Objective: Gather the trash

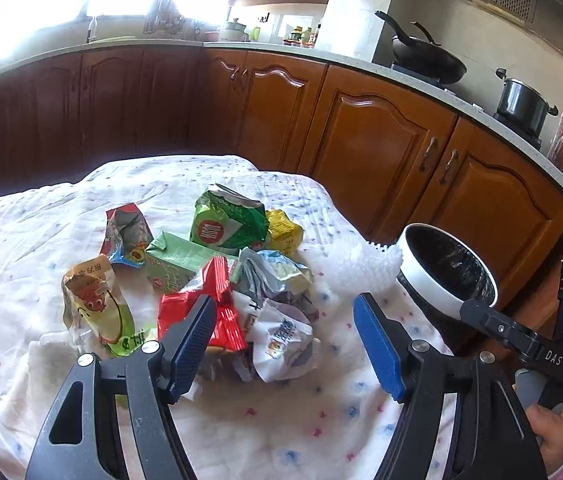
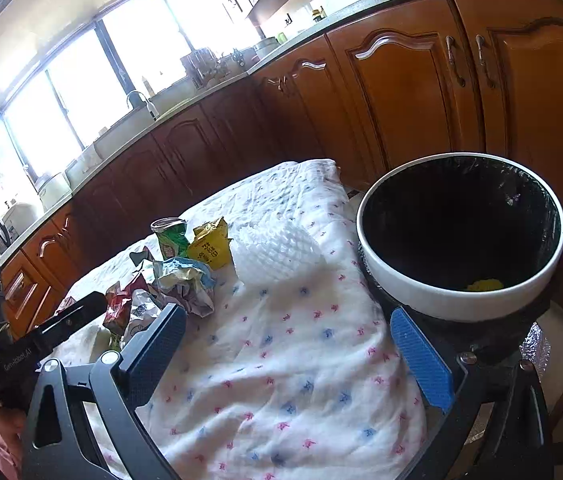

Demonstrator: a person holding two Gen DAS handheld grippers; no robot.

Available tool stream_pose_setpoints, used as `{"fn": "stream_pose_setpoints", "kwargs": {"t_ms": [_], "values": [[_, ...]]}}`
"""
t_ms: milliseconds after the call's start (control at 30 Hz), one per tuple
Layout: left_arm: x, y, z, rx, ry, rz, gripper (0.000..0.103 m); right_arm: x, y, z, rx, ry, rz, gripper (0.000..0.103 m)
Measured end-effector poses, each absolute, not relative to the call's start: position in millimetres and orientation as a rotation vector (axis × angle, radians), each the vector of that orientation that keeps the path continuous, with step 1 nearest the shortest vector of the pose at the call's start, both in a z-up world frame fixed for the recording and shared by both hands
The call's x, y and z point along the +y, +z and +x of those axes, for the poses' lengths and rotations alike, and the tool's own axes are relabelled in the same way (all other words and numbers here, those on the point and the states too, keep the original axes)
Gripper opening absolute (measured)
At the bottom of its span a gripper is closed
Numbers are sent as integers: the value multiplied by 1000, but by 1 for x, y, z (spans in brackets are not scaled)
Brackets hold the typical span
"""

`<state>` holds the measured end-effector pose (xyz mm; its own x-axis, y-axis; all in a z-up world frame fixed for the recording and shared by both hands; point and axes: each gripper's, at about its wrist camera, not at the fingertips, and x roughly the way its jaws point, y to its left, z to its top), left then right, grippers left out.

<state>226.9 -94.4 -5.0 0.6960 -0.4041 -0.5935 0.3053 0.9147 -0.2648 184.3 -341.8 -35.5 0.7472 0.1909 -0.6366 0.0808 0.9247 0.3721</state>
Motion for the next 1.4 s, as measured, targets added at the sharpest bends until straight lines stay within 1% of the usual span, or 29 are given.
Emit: {"fn": "stream_pose_setpoints", "kwargs": {"t_ms": [267,300,500,533,567,600,633,667,700,733,767,800,1033,1167,1200,1233,1267,1300,1333,1400], "values": [[-120,0,280,800,-435,-1,70,-339,-35,228,770,118,401,102],[-125,-1,285,810,-427,22,70,-339,-36,235,780,122,402,100],[-147,-15,309,857,-419,134,70,-331,-52,273,859,138,383,79],[-149,-18,312,866,-418,142,67,-331,-55,280,873,136,382,73],[-152,-20,314,870,-420,147,55,-330,-60,285,890,132,382,70],[-154,-23,315,872,-423,157,49,-331,-65,291,909,128,382,58],[-156,-23,315,863,-424,172,41,-332,-70,293,923,130,386,40],[-159,-24,315,858,-429,183,26,-332,-74,295,932,134,393,31],[-160,-25,316,863,-443,184,17,-332,-76,297,936,133,394,20],[-161,-26,316,863,-454,180,13,-332,-77,295,930,134,389,18],[-161,-26,315,851,-452,182,5,-331,-75,294,920,138,383,17],[-160,-24,314,841,-453,182,0,-331,-73,291,909,139,377,15],[-150,-7,291,774,-501,89,0,-336,-46,259,825,138,380,14],[-151,2,279,745,-488,114,0,-346,-29,239,780,121,388,14],[-153,0,280,748,-468,133,2,-349,-25,234,773,118,390,14],[-155,-4,283,762,-458,150,12,-352,-23,231,767,114,392,14],[-157,-7,288,787,-441,162,38,-353,-21,227,760,109,394,14],[-159,-10,291,796,-424,173,50,-355,-18,223,753,103,397,14],[-163,-11,292,786,-424,187,57,-357,-16,220,748,103,401,14],[-166,-10,291,794,-417,202,57,-359,-15,214,744,103,409,14]]}}
